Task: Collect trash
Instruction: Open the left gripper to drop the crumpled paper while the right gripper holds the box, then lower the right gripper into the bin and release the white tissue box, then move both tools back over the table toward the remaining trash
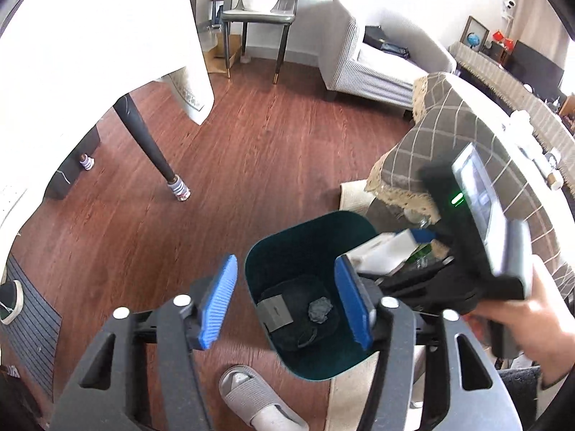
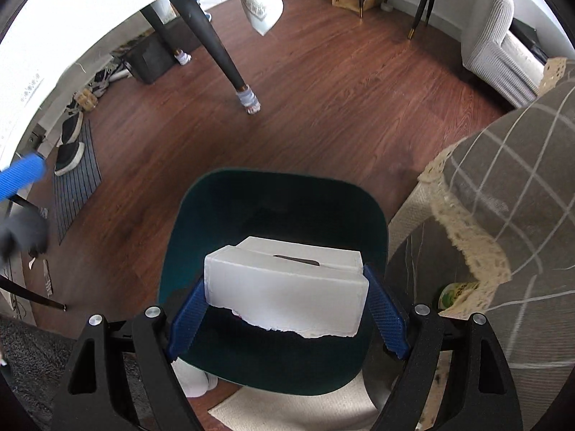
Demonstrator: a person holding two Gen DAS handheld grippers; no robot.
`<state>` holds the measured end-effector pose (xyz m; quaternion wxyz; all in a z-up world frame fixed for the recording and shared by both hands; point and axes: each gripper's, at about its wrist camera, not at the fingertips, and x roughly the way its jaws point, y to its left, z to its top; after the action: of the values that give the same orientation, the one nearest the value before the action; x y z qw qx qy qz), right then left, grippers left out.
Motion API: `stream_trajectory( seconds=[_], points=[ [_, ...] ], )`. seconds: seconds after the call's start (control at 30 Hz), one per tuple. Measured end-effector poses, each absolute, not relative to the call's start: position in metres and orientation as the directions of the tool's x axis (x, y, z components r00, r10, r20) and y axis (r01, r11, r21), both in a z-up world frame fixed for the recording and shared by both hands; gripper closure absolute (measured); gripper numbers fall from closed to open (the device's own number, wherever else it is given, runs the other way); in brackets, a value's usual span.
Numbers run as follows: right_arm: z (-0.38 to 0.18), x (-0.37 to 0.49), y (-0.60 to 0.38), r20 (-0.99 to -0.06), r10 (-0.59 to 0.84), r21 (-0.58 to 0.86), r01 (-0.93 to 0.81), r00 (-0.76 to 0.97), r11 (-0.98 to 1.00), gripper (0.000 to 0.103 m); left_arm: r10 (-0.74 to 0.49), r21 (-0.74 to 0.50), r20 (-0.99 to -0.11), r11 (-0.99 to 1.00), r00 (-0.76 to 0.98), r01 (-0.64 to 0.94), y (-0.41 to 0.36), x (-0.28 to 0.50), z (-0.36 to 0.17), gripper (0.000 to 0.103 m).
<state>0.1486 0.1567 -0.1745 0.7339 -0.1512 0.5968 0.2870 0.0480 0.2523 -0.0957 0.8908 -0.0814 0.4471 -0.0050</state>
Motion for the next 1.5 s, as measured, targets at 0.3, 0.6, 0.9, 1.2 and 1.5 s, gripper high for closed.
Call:
stream_trajectory(
  seconds=[0.3,0.6,0.9,1.2,1.5],
  points=[
    [-0.199,0.139,0.160,-0.981,0.183,0.100,-0.625,0.071,0.774,0.019,-0.107,-0.185,-0.755,0.981,0.647,-0.054,0.250,0.043,-0.073,0.055],
    [-0.220,0.128,0.168,-0.988,0.148,0.081,-0.655,0.047,0.751,0.017,-0.147,-0.206,-0.744,0.978,0.652,-0.014,0.243,0.041,-0.068,0.064],
    [-0.214,0.122,0.163,-0.985,0.166,0.088,-0.666,0.055,0.741,0.011,-0.146,-0.215,-0.723,0.977,0.676,-0.019,0.242,0.041,-0.056,0.063],
    [-0.172,0.113,0.160,-0.959,0.264,0.124,-0.686,0.103,0.717,0.010,-0.150,-0.227,-0.669,0.974,0.728,-0.008,0.236,0.039,-0.034,0.059],
    [-0.099,0.103,0.150,-0.892,0.396,0.132,-0.715,0.217,0.687,0.010,-0.130,-0.227,-0.615,0.974,0.778,-0.017,0.236,0.038,-0.010,0.056]
  ],
)
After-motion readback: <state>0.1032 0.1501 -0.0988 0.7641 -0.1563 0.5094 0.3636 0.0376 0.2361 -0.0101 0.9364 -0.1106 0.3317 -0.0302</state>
